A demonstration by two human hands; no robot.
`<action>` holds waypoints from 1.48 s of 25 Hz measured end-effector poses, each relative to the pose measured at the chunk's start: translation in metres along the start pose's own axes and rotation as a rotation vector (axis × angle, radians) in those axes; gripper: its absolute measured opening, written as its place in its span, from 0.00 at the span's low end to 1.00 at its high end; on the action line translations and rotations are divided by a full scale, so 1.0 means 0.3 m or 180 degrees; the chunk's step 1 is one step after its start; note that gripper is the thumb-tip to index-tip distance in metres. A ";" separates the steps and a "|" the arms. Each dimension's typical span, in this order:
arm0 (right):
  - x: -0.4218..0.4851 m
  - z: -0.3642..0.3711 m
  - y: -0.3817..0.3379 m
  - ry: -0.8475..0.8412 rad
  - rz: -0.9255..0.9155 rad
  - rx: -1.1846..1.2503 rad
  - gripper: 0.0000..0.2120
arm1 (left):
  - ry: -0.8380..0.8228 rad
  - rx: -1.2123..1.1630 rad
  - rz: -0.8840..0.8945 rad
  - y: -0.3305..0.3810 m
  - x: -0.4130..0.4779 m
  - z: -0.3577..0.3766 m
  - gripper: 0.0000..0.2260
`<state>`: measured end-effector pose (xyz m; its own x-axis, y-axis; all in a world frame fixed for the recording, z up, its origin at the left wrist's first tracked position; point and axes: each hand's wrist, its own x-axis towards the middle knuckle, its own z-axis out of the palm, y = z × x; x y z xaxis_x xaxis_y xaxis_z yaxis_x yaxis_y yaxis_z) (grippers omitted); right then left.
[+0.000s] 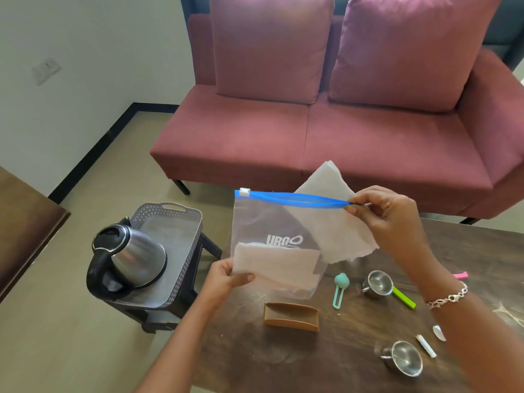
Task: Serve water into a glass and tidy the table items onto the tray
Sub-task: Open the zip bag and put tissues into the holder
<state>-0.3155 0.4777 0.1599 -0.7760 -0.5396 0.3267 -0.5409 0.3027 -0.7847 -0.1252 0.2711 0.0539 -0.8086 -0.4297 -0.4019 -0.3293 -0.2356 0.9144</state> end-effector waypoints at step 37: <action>-0.046 0.240 0.084 -0.0831 -0.0272 -0.1176 0.07 | 0.0429 0.1339 -0.0347 -0.240 0.164 -0.103 0.24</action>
<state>-0.2951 0.4361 0.0977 -0.6415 -0.7402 0.2014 -0.7156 0.4827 -0.5049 -0.1264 0.2401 -0.0332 -0.6967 -0.5382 -0.4743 -0.6010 0.0768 0.7956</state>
